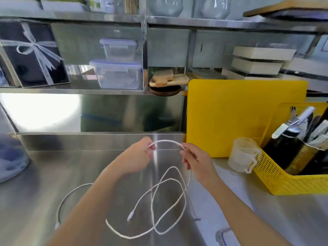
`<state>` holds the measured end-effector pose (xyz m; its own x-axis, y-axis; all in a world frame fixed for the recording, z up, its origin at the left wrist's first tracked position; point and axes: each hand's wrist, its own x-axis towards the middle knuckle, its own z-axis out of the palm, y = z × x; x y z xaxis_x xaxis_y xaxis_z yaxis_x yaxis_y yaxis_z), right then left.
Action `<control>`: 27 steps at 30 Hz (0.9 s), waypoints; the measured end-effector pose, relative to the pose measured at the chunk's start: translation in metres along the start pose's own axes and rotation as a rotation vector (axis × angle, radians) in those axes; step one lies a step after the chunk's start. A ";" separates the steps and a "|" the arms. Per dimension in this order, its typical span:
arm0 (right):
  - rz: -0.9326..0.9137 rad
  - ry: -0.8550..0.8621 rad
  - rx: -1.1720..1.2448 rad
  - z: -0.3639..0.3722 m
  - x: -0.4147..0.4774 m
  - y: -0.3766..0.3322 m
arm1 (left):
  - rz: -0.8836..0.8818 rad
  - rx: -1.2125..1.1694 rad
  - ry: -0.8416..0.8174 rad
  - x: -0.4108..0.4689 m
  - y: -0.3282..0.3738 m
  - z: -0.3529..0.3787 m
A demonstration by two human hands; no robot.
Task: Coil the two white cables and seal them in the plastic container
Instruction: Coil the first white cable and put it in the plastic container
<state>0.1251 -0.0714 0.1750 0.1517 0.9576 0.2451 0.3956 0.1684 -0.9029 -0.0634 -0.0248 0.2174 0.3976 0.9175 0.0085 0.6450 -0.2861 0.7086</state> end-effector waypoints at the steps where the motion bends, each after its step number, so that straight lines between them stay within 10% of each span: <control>1: -0.039 -0.006 -0.018 -0.002 0.001 -0.009 | -0.015 -0.064 -0.093 -0.009 0.007 -0.002; 15: -0.075 0.112 0.366 -0.010 -0.021 -0.062 | 0.187 -1.239 0.146 -0.055 0.089 -0.091; 27: -0.103 0.234 0.288 -0.022 -0.037 -0.058 | 0.272 -1.528 0.477 -0.077 0.075 -0.124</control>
<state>0.1164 -0.1218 0.2262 0.3406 0.8583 0.3837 0.1544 0.3515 -0.9233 -0.1261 -0.0824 0.3572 -0.0296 0.9694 0.2439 -0.7371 -0.1860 0.6497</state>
